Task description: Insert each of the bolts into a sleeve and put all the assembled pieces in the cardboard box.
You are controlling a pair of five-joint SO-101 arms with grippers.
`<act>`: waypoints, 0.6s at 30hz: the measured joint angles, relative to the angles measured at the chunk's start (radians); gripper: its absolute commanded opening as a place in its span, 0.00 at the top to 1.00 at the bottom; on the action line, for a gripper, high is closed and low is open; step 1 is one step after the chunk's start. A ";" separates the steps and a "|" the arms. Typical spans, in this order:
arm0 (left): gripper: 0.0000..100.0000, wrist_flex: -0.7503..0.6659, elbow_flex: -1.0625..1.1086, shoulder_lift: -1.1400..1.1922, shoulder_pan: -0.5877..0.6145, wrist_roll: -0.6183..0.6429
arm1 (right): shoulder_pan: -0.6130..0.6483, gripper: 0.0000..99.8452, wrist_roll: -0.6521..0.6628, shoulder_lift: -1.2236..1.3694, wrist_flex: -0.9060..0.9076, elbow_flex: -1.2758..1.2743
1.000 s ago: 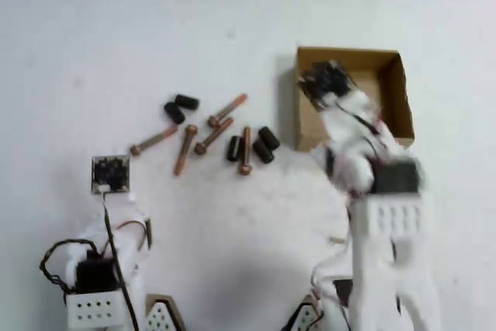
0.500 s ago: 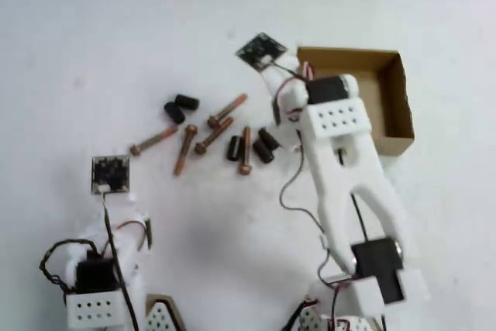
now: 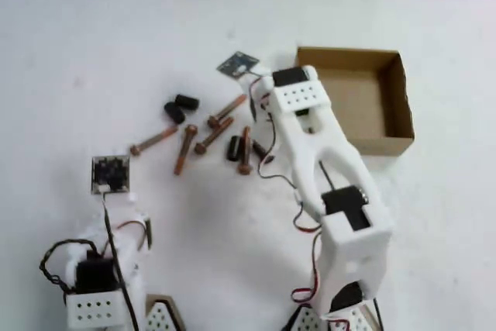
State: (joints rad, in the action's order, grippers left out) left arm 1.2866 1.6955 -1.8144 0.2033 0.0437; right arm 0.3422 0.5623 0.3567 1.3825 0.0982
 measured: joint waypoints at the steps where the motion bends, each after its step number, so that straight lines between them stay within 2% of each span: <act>1: 0.98 0.000 0.000 0.000 0.000 0.000 | 0.000 0.87 0.000 0.005 0.000 0.006; 12: 0.98 0.000 0.000 0.000 0.000 0.000 | 0.041 0.87 0.000 -0.032 0.000 0.037; 18: 0.98 0.000 0.000 0.000 0.000 0.000 | 0.054 0.87 -0.060 -0.057 0.021 0.038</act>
State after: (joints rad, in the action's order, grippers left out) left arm 1.2866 1.6955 -1.8144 0.2033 0.0437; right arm 0.3959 0.5025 0.3000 1.4039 0.1366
